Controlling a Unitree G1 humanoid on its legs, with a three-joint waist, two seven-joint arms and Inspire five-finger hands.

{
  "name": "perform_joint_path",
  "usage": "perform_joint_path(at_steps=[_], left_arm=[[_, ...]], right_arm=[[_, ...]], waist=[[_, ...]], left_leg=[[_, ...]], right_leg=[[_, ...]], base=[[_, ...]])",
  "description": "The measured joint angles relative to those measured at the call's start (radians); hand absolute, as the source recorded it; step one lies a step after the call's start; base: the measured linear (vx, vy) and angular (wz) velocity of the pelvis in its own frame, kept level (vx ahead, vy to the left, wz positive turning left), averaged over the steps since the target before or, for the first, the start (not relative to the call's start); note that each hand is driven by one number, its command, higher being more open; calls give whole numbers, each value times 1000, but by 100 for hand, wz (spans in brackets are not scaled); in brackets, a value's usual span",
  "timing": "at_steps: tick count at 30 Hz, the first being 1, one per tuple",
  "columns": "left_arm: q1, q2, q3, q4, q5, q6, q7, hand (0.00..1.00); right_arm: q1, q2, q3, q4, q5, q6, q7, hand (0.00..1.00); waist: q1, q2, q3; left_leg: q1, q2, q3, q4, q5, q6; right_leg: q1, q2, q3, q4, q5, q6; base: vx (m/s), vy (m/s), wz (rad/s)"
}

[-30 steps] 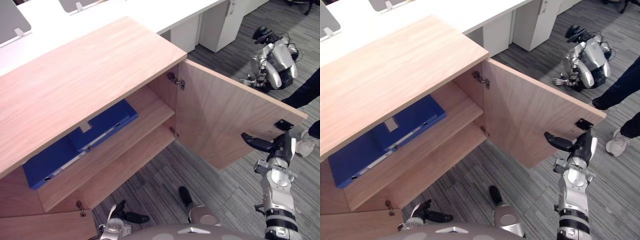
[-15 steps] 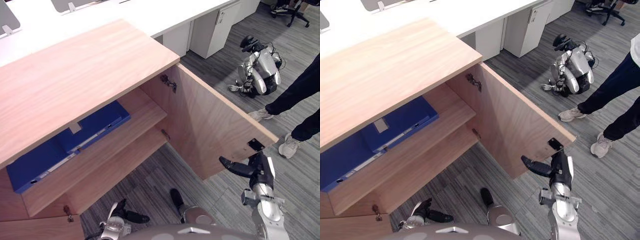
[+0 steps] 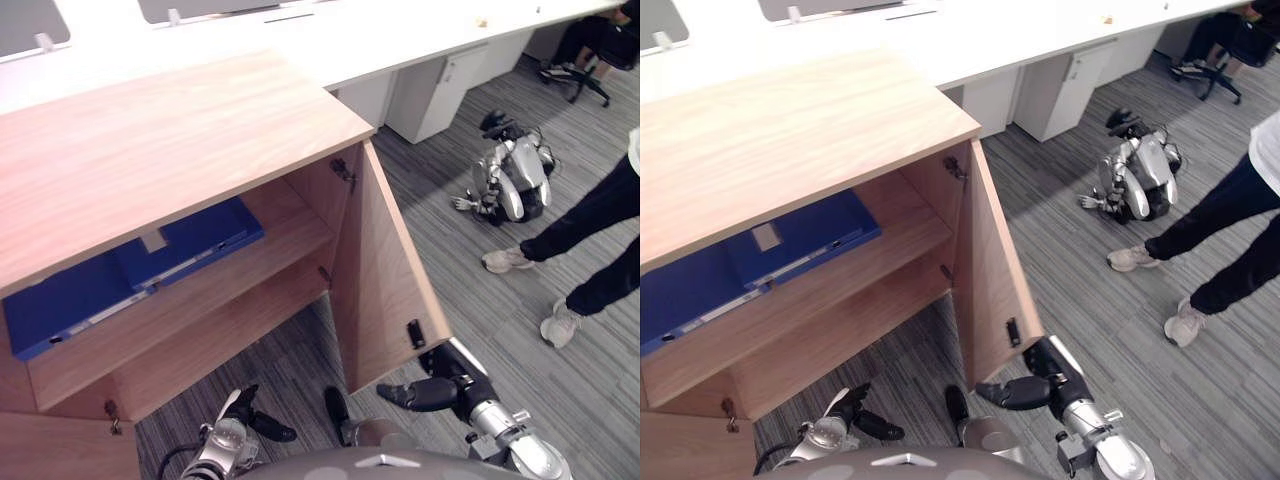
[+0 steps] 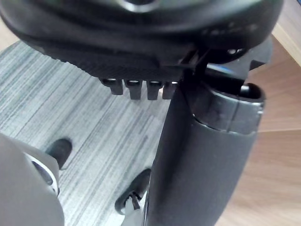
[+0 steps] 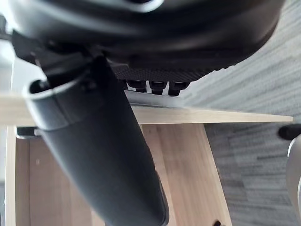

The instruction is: Walk over to the cabinet, pick up the folder, carry it to the office cabinet, place the folder inside the office cabinet, then close the office cabinet door

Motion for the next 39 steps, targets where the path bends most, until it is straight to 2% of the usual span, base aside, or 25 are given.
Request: perform_joint_path(at_steps=[3, 9, 14, 17, 21, 23, 26, 30, 39], left_arm=[[9, 5, 1, -1, -3, 3, -6, 100], [7, 13, 5, -2, -6, 1, -4, 100], [7, 10, 38, -9, -27, 0, 6, 100], [9, -3, 58, -15, -45, -1, 24, 100], [19, -11, 92, -19, -46, 0, 32, 100], [24, -7, 95, -19, -47, 0, 40, 100], [29, -5, 98, -19, -67, 0, 42, 100], [34, -4, 99, -20, -67, 0, 42, 100], [58, -8, 114, -42, -103, 1, 42, 100]], right_arm=[[-62, -41, 64, -4, 48, 17, 43, 100], [-227, -29, 128, -8, 48, 18, 55, 100], [-376, 80, 111, 54, -4, 6, -39, 100], [-457, 147, 73, 164, -87, -3, -127, 100], [-548, 159, 21, 282, -177, -10, -209, 100], [-577, 168, 6, 334, -198, -17, -235, 100], [-628, 177, -22, 421, -215, -44, -274, 100], [-677, 179, -68, 498, -241, -47, -305, 100], [-632, 221, -99, 598, -311, -70, -299, 100]], waist=[[31, 0, 0], [57, 2, 0], [78, 10, 3], [99, 29, 1], [113, 58, 3], [121, 62, 1], [122, 65, -1], [127, 70, -2], [129, 83, -11]], left_leg=[[-11, -6, -25, -2, 12, 10], [-40, -12, -84, -2, 20, 15], [-78, -14, -150, -3, 29, 22], [-98, -21, -187, -4, 34, 28], [-107, -31, -238, -9, 41, 35], [-110, -35, -257, -22, 51, 37], [-121, -50, -298, -44, 74, 40], [-123, -60, -349, -71, 102, 41], [-134, -62, -453, -116, 141, 34]], right_leg=[[1, -7, -23, 0, -1, -2], [1, -24, -78, 1, -7, 2], [-2, -40, -140, 1, -15, 4], [-2, -51, -177, 1, -21, 10], [13, -66, -225, 1, -31, 16], [16, -72, -244, 1, -35, 17], [17, -82, -286, 1, -39, 16], [29, -94, -333, 1, -46, 17], [51, -98, -436, 0, -74, 16]], base=[[-31, 7, 26], [-16, 13, 32], [1, 15, 39], [-6, 26, 35], [-16, 36, 36], [-40, 23, 35], [-53, 13, 42], [-35, 14, 38], [0, -3, 35]])
